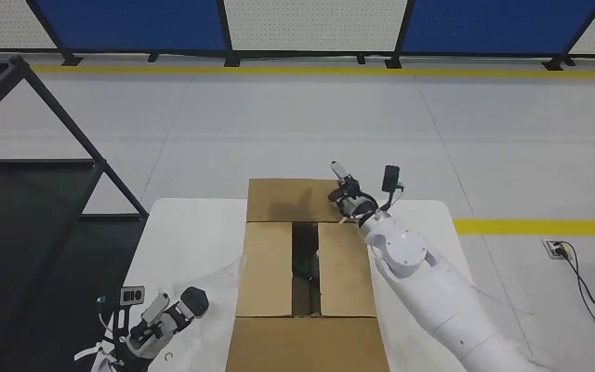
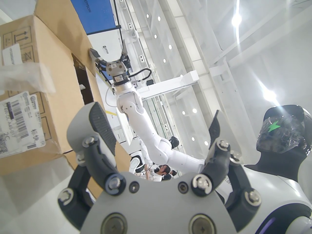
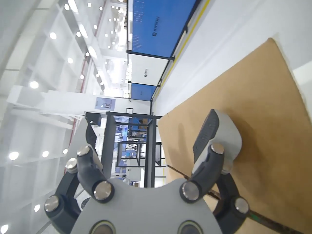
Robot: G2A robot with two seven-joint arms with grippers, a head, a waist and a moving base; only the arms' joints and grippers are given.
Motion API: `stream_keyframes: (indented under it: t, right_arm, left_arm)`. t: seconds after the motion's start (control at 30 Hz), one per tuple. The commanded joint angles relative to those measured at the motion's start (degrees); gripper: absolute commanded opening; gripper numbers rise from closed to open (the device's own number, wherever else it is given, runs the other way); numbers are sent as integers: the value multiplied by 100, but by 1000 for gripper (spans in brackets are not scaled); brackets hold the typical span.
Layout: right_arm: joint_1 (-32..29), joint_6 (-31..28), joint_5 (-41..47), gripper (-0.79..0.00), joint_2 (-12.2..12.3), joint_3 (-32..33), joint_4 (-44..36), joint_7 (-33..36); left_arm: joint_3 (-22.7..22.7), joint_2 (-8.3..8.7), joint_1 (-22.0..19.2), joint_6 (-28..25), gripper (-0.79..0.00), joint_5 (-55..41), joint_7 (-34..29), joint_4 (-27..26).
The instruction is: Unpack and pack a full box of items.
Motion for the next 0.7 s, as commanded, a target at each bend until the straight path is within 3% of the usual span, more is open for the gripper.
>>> stream_keyframes:
  t: [0.0, 0.17, 0.37, 0.47, 0.67]
  right_arm:
    - [-246, -249, -28, 0, 93, 260, -303, 160]
    - [-1190, -749, -49, 0, 424, 1140, -1345, 1022]
    - [-2560, -886, -79, 0, 769, 2278, -2564, 1802]
    - [-3148, -878, -138, 0, 873, 2720, -2990, 1976]
    - [-3930, -860, -131, 0, 961, 3208, -3394, 2084]
  left_arm:
    - [-1, 0, -4, 13, 0, 8, 21, -16]
    - [-28, 38, -207, 429, 0, 221, -66, -411]
    - [209, 132, -819, 1721, 0, 657, -661, -669]
    - [555, 164, -1287, 2319, 0, 1250, -720, -605]
    - [1493, 137, -2156, 2793, 0, 2391, -332, -220]
